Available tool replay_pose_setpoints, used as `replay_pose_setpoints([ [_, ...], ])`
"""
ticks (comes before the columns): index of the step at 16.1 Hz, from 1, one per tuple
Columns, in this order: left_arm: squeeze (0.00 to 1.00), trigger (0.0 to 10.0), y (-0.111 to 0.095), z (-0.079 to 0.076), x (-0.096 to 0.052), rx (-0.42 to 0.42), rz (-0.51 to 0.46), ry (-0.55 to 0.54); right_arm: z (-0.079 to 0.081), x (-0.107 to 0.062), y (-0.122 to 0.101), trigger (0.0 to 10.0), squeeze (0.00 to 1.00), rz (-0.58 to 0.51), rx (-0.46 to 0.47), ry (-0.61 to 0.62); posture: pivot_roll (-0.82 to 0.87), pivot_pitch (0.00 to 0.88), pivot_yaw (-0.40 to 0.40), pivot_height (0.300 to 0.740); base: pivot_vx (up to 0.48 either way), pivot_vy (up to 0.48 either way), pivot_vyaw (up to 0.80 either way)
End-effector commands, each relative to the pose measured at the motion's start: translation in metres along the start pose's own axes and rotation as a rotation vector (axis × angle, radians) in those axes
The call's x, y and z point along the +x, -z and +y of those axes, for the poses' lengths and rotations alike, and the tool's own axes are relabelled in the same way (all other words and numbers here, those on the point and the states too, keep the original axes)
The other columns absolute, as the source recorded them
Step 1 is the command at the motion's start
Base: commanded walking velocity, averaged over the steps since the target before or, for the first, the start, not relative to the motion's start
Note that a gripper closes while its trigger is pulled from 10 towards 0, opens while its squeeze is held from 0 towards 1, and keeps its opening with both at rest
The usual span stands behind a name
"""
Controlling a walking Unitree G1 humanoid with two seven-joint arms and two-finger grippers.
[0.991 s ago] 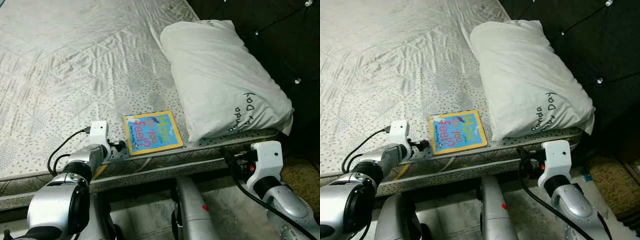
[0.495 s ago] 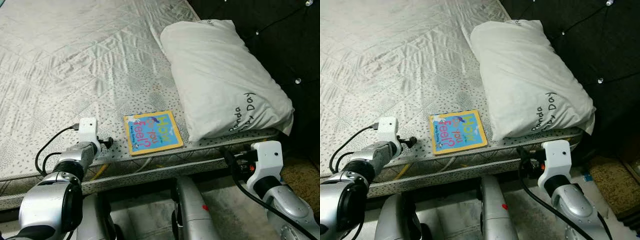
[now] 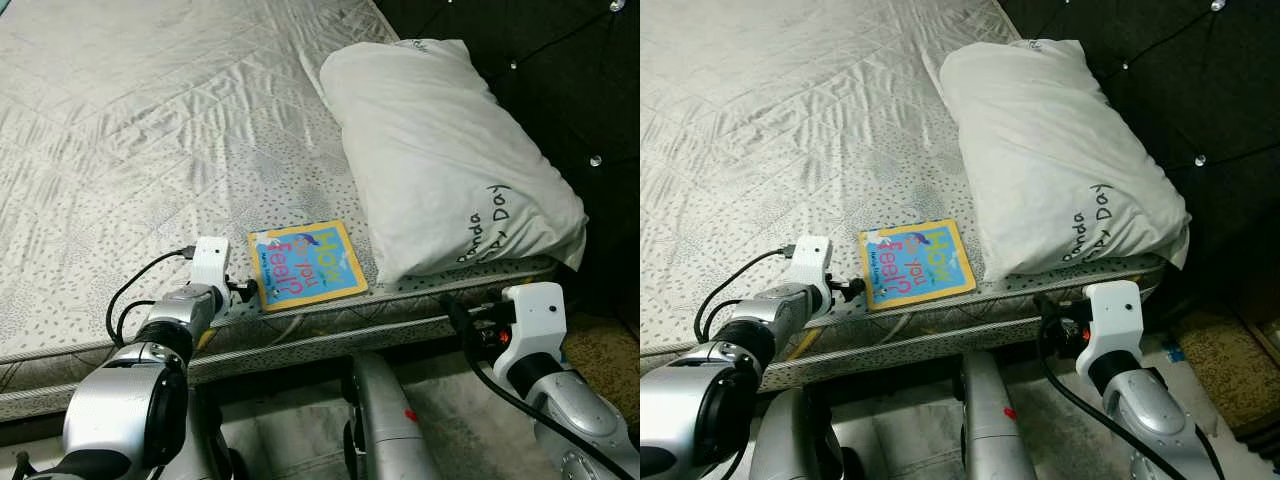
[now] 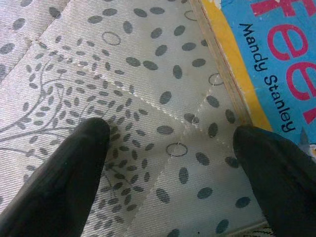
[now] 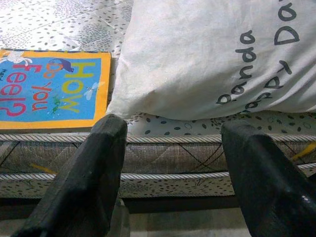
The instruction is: Clean up the room
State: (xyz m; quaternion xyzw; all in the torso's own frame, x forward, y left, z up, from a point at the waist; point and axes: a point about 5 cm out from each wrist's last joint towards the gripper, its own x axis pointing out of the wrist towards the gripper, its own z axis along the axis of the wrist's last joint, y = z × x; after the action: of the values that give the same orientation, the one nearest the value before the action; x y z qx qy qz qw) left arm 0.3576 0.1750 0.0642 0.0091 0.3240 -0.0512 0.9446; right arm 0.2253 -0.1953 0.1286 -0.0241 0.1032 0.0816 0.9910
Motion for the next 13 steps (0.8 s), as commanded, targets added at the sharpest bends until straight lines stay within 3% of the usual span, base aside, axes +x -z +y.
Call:
replay_pose_setpoints([
  [1,0.00,10.0,0.003,-0.003,0.001,0.014,0.017,0.015,-0.001,-0.004,-0.003,10.0,0.00,-0.007,-0.005,0.011,-0.36,0.149,-0.013,0.567,0.000,0.000,0.00],
  [5,0.00,10.0,0.003,-0.004,0.001,0.030,0.017,0.025,-0.002,-0.003,-0.002,10.0,0.00,-0.008,-0.003,0.014,-0.35,0.145,-0.009,0.567,0.000,0.000,0.00],
  [8,0.00,10.0,0.007,0.009,-0.002,0.040,0.018,-0.001,-0.001,-0.001,-0.001,10.0,0.00,-0.011,0.004,0.018,-0.33,0.133,0.005,0.567,0.000,0.000,0.00],
  [11,0.00,10.0,0.023,0.039,-0.009,-0.065,0.029,-0.096,0.004,0.008,0.000,10.0,0.00,-0.024,0.022,0.009,-0.29,0.114,0.018,0.567,0.000,0.000,0.00],
  [12,0.00,10.0,0.026,0.056,-0.014,-0.124,-0.032,-0.145,0.005,0.013,0.000,10.0,0.00,-0.035,0.030,0.008,-0.27,0.100,0.022,0.567,0.000,0.000,0.00],
  [13,0.00,10.0,0.026,0.060,-0.018,-0.156,-0.079,-0.154,0.006,0.015,0.000,10.0,0.00,-0.039,0.033,0.007,-0.26,0.096,0.022,0.567,0.000,0.000,0.00],
])
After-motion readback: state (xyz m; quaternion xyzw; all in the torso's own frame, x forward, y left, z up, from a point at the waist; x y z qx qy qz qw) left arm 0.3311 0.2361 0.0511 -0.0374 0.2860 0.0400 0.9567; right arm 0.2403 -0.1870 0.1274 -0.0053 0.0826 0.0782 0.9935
